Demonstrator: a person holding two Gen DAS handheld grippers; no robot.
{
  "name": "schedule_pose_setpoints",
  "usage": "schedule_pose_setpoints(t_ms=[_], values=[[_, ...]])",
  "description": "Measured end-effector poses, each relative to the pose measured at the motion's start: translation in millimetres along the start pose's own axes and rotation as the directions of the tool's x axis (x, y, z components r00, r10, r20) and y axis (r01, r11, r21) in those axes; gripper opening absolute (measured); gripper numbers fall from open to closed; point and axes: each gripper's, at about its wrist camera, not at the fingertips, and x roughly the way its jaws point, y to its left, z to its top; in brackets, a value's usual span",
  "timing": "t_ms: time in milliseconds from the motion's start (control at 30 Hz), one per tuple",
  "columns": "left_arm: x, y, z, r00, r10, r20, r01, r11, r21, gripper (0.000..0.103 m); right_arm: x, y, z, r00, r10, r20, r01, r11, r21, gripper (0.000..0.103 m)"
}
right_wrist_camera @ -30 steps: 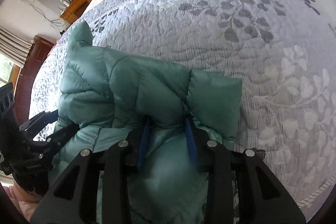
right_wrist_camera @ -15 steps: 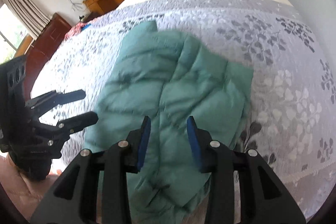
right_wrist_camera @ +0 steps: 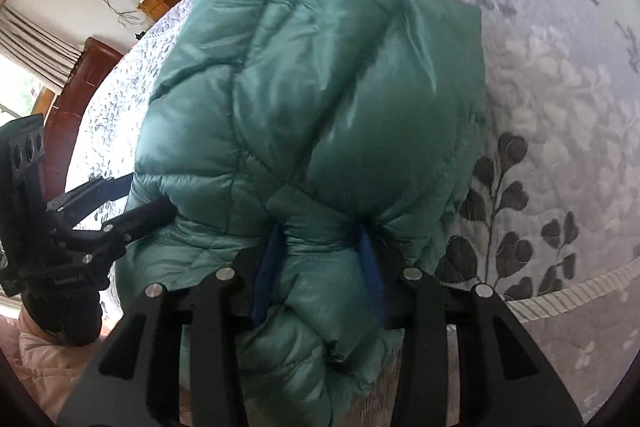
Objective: Fold large clothes
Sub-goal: 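Grasp the teal jacket bundle edge with both grippers, then lift the held bundle and roll it over with both grippers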
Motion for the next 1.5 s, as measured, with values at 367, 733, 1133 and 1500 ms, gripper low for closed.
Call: schedule_pose_setpoints(t_ms=[367,733,1133,1500], values=[[20,1,-8,1.000,0.024,-0.012,-0.024,1.000,-0.020,0.081,18,0,1,1.000,0.000,-0.010,0.001,1.000,0.016,0.039],[-34,1,6,0.997,0.076,0.030,-0.076,0.997,-0.008,0.078,-23,13,3,0.998,-0.026,0.058,0.026,1.000,0.003,0.061],[-52,25,25,0.993,0.103,0.064,-0.102,0.995,-0.024,0.078,-53,-18,25,0.993,0.016,0.120,-0.028,0.995,0.095,0.091],[-22,68,26,0.997,-0.073,-0.003,0.072,0.990,-0.123,0.082,-22,-35,23,0.995,0.084,0.054,-0.090,0.986,0.139,0.092]])
